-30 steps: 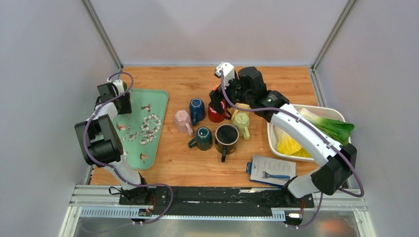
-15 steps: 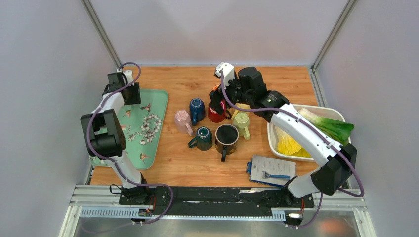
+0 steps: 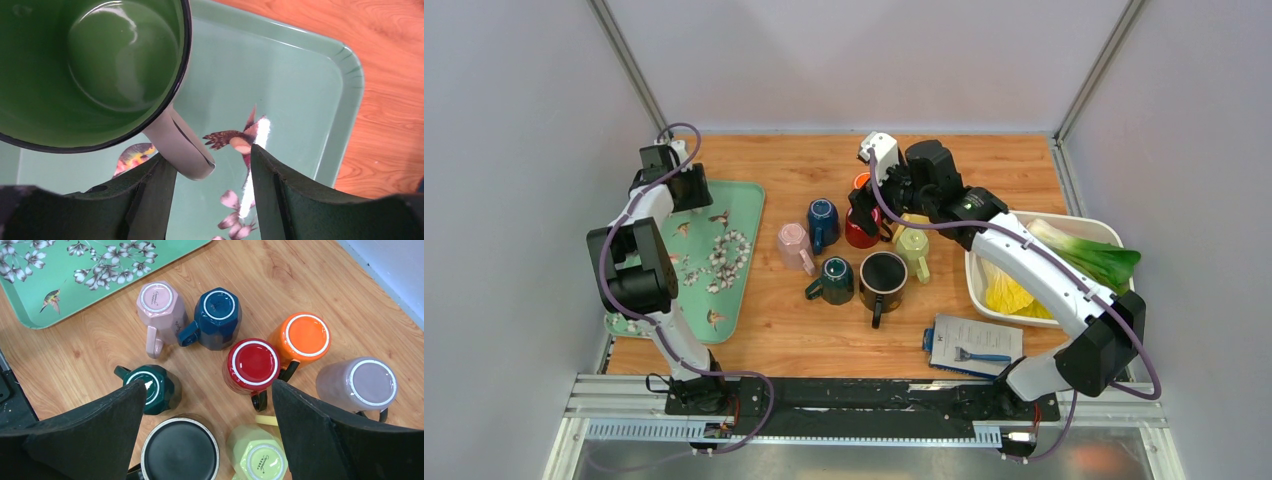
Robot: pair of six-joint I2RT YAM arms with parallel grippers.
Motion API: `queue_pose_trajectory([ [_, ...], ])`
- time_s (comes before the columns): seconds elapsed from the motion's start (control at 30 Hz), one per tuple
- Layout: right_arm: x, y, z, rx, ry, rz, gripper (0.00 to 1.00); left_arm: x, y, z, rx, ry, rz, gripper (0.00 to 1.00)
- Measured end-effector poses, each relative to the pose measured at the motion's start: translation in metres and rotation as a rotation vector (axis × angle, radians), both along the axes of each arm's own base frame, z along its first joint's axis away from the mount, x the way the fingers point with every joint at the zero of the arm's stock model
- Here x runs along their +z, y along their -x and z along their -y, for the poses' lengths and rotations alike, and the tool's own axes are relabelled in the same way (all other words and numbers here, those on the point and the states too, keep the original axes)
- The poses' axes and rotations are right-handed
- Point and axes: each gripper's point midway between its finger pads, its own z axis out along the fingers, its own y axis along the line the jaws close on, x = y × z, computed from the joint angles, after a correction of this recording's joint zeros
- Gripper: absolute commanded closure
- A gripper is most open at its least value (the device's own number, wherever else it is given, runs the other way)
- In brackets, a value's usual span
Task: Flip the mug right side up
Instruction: Place the cup on the tray.
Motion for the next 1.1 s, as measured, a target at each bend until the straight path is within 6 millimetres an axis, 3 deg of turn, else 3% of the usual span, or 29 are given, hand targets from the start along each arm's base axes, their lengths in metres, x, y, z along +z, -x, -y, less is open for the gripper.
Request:
queue_pose_trajectory([
  [0.53,0.002,-0.001,0.004,0.002,0.017,0.029,0.0,0.011,-0.002,0.011,-0.084,0.028,0.005,0.35],
  [0.77,0.002,0.015,0.022,0.005,0.035,0.065,0.0,0.024,0.002,0.012,-0.147,0.005,-0.02,0.35],
  [1.1,0.009,0.01,0.036,-0.02,0.033,0.089,0.0,0.026,0.041,0.021,-0.17,0.025,-0.123,0.35],
])
